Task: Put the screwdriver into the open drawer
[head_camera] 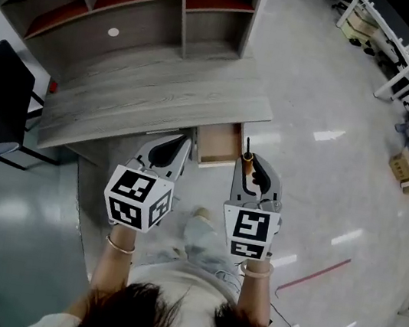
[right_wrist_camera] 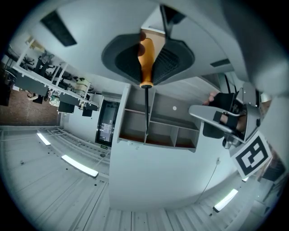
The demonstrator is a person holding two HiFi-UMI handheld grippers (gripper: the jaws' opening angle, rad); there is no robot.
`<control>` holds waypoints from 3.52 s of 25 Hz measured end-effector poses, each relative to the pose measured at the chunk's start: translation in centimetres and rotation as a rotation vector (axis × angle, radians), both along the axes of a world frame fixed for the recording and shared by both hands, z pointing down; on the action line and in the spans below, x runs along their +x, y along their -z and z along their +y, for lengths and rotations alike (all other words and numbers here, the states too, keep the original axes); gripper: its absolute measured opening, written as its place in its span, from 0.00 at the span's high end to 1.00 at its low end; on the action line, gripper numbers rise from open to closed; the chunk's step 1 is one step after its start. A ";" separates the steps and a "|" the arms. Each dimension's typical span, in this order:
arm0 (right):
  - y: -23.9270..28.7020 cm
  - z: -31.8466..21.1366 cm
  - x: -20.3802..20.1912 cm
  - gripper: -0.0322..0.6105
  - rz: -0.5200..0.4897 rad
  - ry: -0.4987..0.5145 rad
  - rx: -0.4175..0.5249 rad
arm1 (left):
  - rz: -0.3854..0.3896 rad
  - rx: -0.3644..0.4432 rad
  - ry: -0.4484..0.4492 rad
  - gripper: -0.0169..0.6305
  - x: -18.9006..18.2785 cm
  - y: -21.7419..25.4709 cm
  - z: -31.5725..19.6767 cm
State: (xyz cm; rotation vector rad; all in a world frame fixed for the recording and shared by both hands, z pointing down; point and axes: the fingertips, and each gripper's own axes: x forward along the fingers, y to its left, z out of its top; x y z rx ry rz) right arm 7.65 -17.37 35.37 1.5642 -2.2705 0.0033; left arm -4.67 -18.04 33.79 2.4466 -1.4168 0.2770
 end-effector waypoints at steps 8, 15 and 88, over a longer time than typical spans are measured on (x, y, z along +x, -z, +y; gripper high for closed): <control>-3.3 -4.3 0.4 0.81 0.035 0.039 -0.057 | -0.008 -0.046 0.032 0.95 -0.1 -2.3 -4.3; -5.9 -7.5 0.6 0.81 0.078 0.086 -0.093 | -0.006 -0.086 0.066 0.95 -0.2 -4.5 -7.2; -38.6 -16.8 -2.3 0.81 0.397 0.430 -0.442 | 0.018 -0.353 0.250 0.95 -2.8 -27.8 -13.1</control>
